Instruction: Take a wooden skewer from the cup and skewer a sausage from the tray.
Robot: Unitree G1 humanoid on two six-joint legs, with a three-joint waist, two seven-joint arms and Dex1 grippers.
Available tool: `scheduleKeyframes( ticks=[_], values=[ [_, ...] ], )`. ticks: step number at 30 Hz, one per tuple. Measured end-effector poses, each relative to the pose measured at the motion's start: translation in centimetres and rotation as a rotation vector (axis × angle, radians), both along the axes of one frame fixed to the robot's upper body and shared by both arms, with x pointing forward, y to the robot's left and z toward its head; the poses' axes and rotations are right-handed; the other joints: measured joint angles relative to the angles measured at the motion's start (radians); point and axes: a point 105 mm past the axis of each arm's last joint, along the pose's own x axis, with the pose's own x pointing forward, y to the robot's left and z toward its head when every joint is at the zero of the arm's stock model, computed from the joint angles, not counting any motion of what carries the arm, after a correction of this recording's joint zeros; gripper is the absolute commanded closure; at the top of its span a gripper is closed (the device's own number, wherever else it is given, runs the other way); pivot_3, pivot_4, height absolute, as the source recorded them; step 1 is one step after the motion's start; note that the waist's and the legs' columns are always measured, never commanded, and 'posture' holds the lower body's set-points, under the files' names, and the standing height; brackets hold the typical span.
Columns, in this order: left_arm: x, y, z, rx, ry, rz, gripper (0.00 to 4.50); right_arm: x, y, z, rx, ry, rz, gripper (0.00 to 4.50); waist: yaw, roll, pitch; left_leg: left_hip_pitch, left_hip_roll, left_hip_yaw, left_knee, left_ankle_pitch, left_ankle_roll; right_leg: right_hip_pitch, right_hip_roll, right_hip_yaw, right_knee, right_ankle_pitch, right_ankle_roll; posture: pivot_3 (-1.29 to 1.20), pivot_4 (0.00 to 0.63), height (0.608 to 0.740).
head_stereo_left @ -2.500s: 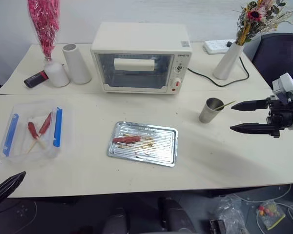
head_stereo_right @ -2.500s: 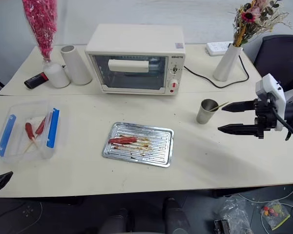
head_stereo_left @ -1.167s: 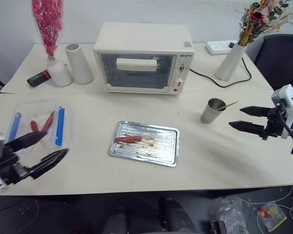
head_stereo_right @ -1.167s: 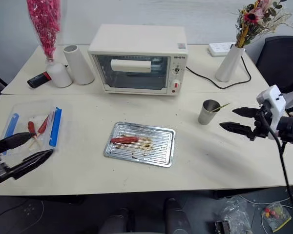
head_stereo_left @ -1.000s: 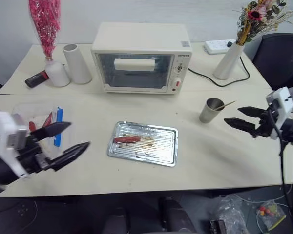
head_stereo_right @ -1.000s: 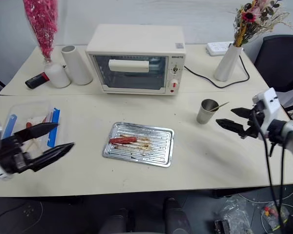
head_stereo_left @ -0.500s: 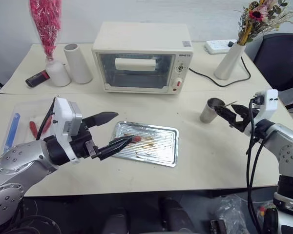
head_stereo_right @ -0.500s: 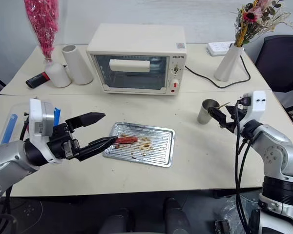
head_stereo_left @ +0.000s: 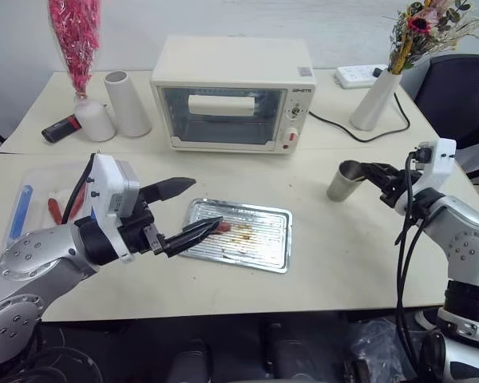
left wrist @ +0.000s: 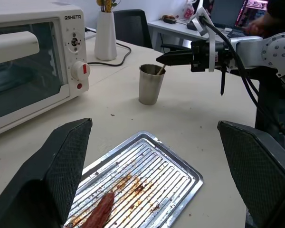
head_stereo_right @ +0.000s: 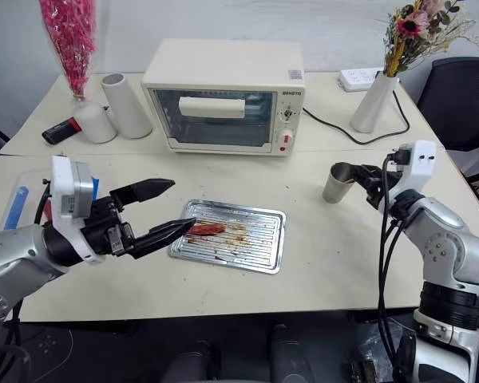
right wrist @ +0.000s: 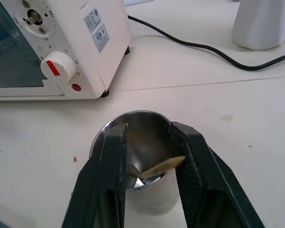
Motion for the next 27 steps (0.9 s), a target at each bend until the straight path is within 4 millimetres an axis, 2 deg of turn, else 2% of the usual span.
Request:
scheduleKeyframes(
  ticks=[1, 4, 7, 21, 27],
  values=[
    [0.0, 0.0, 0.1, 0.000, -0.005, -0.001, 0.00, 0.1, 0.1, 0.1, -0.002, -0.005, 0.001, 2.98, 0.000, 0.000, 0.000, 0.000, 0.000, 0.000, 0.000, 0.000, 0.000, 0.000, 0.000, 0.000, 0.000, 0.000, 0.000, 0.00, 0.150, 0.740],
    [0.2, 0.1, 0.2, -0.003, -0.007, 0.002, 0.00, 0.2, 0.1, 0.2, -0.007, -0.013, -0.004, 3.55, 0.000, 0.000, 0.000, 0.000, 0.000, 0.000, 0.000, 0.000, 0.000, 0.000, 0.000, 0.000, 0.000, 0.000, 0.000, 0.00, 0.150, 0.740],
    [0.5, 0.3, 0.1, -0.006, 0.003, 0.012, 0.00, 0.3, 0.1, 0.5, -0.009, -0.029, -0.006, 4.48, 0.000, 0.000, 0.000, 0.000, 0.000, 0.000, 0.000, 0.000, 0.000, 0.000, 0.000, 0.000, 0.000, 0.000, 0.000, 0.00, 0.150, 0.740],
    [0.6, -0.1, 0.0, 0.016, -0.008, -0.014, 0.00, 0.7, 1.0, 2.3, -0.012, -0.072, 0.023, 4.48, -0.002, 0.000, 0.000, 0.000, 0.000, 0.000, 0.000, 0.000, 0.000, 0.000, 0.000, 0.000, 0.000, 0.000, 0.000, 0.00, 0.150, 0.740],
    [0.9, -1.1, -0.8, 0.036, -0.002, -0.079, 0.00, 0.4, 1.4, 6.8, -0.059, -0.131, 0.068, 4.48, 0.001, 0.000, 0.000, -0.001, 0.000, -0.001, -0.001, 0.000, 0.000, 0.000, 0.000, -0.001, -0.002, 0.000, 0.000, 0.00, 0.150, 0.740]
  ],
)
